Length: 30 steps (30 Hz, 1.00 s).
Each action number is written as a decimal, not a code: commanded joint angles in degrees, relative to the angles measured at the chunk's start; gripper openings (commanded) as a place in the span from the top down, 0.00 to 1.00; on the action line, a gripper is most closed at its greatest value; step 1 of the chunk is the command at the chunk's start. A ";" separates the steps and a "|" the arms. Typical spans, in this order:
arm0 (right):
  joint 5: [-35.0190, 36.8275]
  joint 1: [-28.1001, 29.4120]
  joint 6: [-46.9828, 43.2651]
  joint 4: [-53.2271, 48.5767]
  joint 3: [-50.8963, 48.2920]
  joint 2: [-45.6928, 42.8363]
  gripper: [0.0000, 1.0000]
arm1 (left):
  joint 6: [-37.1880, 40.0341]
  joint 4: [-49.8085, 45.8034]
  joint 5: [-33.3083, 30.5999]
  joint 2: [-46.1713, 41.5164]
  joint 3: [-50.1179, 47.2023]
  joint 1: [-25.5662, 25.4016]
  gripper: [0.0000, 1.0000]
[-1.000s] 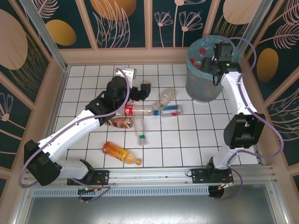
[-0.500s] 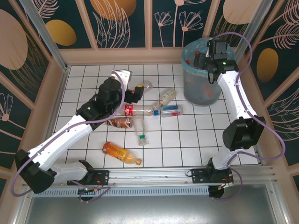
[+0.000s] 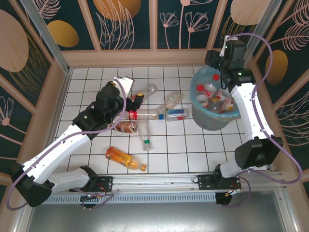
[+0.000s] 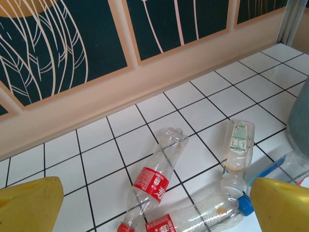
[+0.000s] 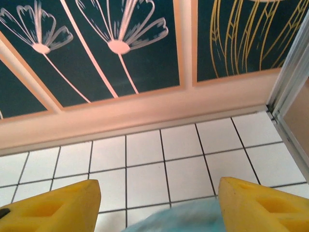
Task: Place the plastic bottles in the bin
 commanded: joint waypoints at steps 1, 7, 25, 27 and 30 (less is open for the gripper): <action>-1.59 -0.67 0.05 2.37 -4.03 -2.46 0.34 | 0.16 -0.07 -1.27 -0.68 -0.43 -0.22 0.01; -2.77 -0.75 0.02 3.45 -7.27 -4.61 0.34 | 4.38 0.02 -0.51 -0.55 -1.65 -0.25 0.01; -4.39 10.51 -7.11 16.09 -14.70 -17.02 0.35 | 42.92 -32.49 30.57 -5.53 -18.61 -0.30 0.02; -4.75 12.24 -7.84 18.34 -16.92 -17.74 0.35 | 43.39 -32.85 31.00 -5.58 -20.59 -0.28 0.02; -5.99 13.87 -8.34 20.17 -19.15 -17.92 0.35 | 43.99 -31.96 31.90 -6.28 -22.77 -0.28 0.01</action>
